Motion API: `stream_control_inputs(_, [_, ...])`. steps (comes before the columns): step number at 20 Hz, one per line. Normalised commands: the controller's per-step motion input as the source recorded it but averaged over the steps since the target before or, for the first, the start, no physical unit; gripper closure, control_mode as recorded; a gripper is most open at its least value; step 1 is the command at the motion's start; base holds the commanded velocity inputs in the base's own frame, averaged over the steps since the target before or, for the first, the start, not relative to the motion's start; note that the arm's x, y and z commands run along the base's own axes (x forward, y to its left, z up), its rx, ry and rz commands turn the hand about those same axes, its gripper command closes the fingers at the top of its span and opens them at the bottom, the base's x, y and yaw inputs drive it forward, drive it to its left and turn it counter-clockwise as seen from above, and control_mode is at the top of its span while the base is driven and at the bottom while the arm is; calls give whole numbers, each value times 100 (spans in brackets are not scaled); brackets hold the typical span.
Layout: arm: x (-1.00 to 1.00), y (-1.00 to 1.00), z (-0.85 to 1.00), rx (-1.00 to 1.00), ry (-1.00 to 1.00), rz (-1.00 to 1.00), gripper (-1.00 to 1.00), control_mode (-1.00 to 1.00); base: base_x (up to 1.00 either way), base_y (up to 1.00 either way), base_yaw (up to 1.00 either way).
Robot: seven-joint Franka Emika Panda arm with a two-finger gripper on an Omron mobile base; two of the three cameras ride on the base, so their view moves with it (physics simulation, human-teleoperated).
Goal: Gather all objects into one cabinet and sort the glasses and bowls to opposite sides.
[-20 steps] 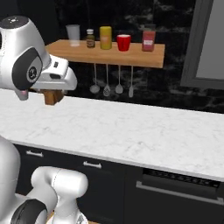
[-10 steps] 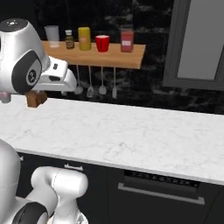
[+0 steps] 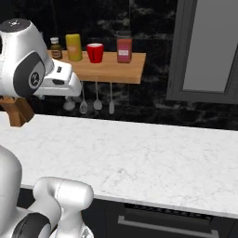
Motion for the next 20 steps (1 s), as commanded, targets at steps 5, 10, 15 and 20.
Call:
stream_control_inputs(5, [0, 0, 0, 0, 0, 0, -100, 100, 81, -16, -3])
stream_control_inputs(10, [0, 0, 0, 0, 0, 0, -100, 100, 93, -4, 0])
stream_control_inputs(15, [61, 2, 2, 1, 0, 0, -100, -100, 17, 0, 0])
stream_control_inputs(20, [71, 0, 31, 1, -7, 0, -100, -100, 0, 0, 0])
